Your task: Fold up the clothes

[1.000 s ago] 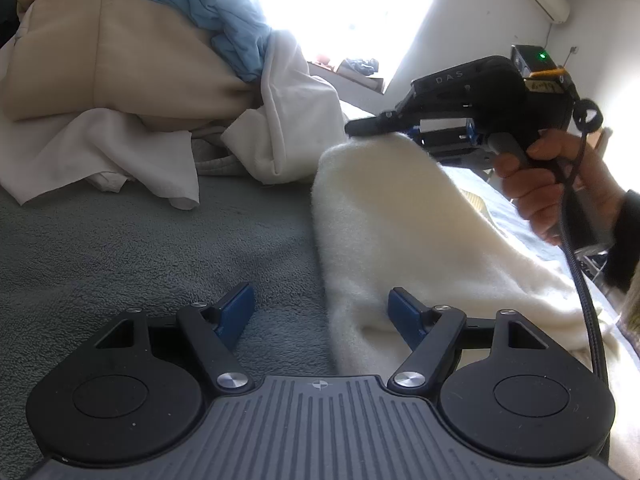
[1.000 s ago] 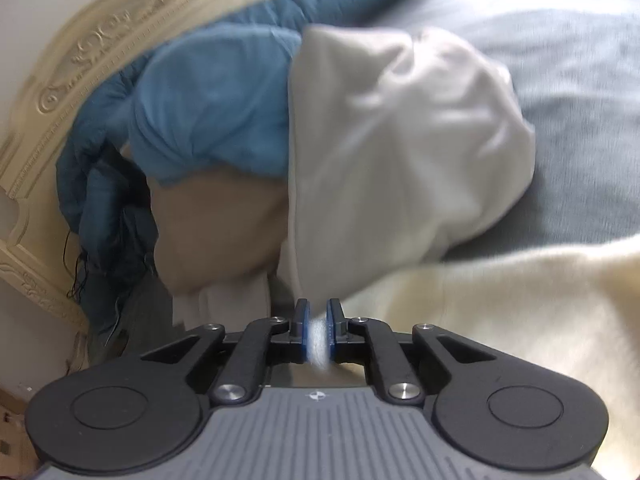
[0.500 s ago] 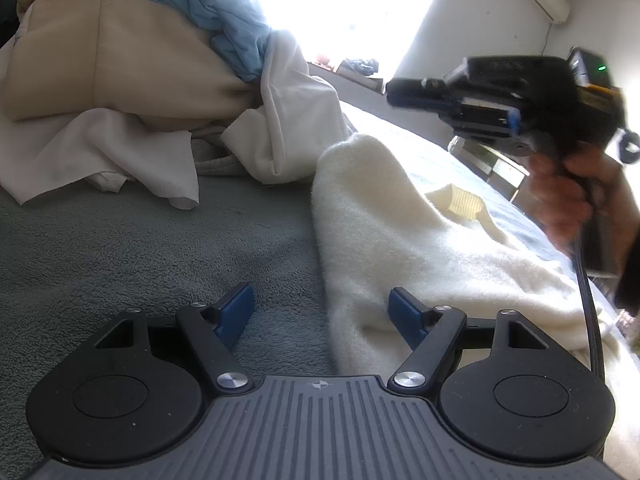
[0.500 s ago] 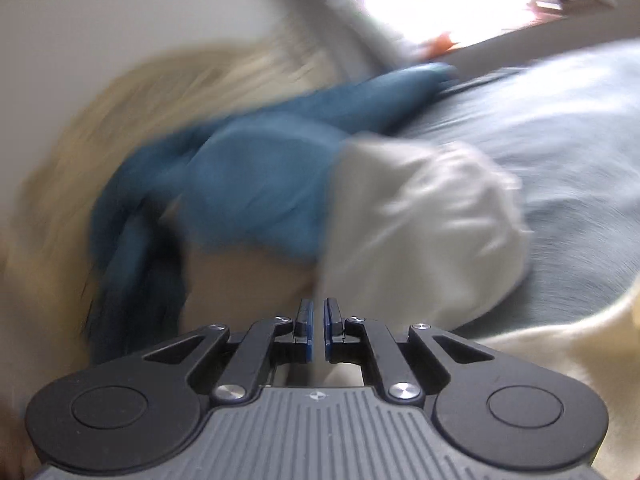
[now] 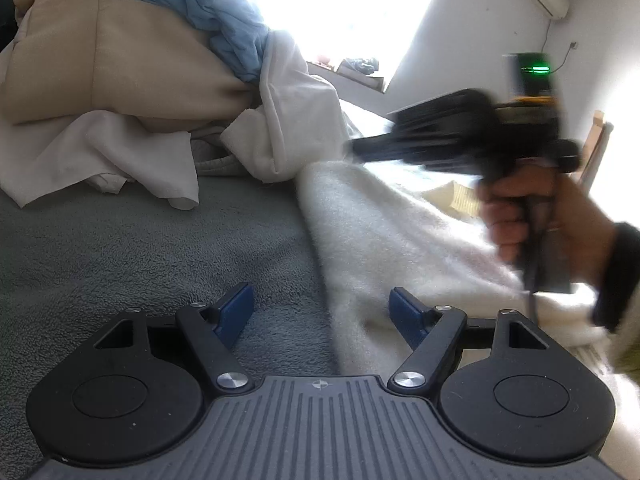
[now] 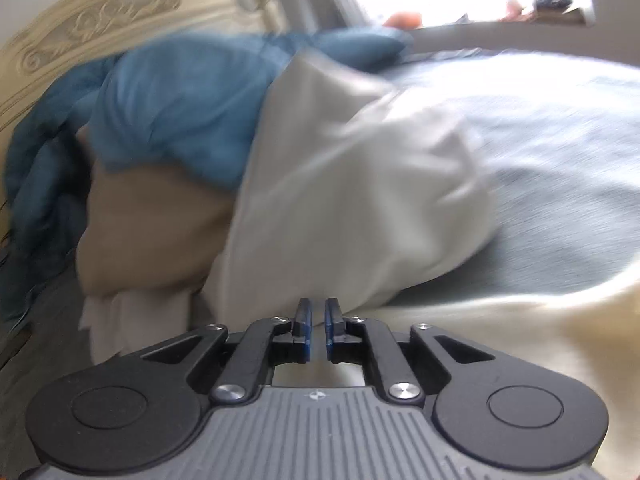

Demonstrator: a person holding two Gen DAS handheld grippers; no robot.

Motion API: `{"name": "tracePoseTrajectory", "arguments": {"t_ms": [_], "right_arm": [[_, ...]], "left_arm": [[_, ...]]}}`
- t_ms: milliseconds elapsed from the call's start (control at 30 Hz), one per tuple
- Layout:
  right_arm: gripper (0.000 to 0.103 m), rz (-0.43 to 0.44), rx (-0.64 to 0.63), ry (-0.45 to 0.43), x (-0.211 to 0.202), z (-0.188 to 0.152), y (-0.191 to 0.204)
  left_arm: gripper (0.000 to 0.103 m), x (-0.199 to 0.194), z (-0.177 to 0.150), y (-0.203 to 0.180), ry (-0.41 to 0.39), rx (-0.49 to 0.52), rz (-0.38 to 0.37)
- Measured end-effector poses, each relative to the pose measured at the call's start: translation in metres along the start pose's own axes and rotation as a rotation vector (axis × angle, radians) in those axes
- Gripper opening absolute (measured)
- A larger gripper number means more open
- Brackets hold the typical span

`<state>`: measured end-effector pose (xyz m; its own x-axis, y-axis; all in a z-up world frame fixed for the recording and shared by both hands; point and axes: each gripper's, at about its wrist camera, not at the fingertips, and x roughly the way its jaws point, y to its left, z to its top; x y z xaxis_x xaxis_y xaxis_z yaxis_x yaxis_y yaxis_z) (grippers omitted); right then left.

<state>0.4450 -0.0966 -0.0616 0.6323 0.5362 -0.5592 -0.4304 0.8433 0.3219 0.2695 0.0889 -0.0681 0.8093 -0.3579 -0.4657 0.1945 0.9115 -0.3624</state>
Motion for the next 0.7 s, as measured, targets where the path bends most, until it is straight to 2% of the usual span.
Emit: {"name": "tracePoseTrajectory", "arguments": {"t_ms": [133, 233, 300, 433, 500, 567, 600, 700], "right_arm": [[0.012, -0.077, 0.038, -0.111, -0.085, 0.003, -0.022], [0.02, -0.144, 0.037, -0.138, -0.15, -0.007, -0.034], [0.02, -0.214, 0.008, -0.138, -0.188, -0.021, -0.043], [0.022, -0.309, -0.047, -0.064, -0.222, -0.055, -0.064], [0.021, -0.346, -0.083, -0.01, -0.222, -0.074, -0.073], [0.019, -0.427, -0.092, 0.045, -0.218, -0.099, -0.097], [0.017, -0.468, -0.074, 0.048, -0.219, -0.108, -0.112], [0.011, -0.541, 0.047, -0.046, -0.243, -0.126, -0.154]], "left_arm": [[0.076, 0.001, 0.001, 0.0, 0.002, -0.005, -0.003], [0.076, 0.001, 0.001, 0.0, 0.002, -0.009, -0.005], [0.076, 0.001, 0.001, 0.0, 0.002, -0.011, -0.007], [0.076, 0.0, 0.001, 0.0, 0.003, -0.011, -0.007], [0.077, 0.0, 0.001, 0.0, 0.003, -0.012, -0.009], [0.077, 0.0, 0.002, 0.0, 0.003, -0.012, -0.01], [0.078, 0.0, 0.002, 0.0, 0.003, -0.012, -0.012], [0.078, 0.0, 0.002, 0.0, 0.004, -0.012, -0.014]]}}
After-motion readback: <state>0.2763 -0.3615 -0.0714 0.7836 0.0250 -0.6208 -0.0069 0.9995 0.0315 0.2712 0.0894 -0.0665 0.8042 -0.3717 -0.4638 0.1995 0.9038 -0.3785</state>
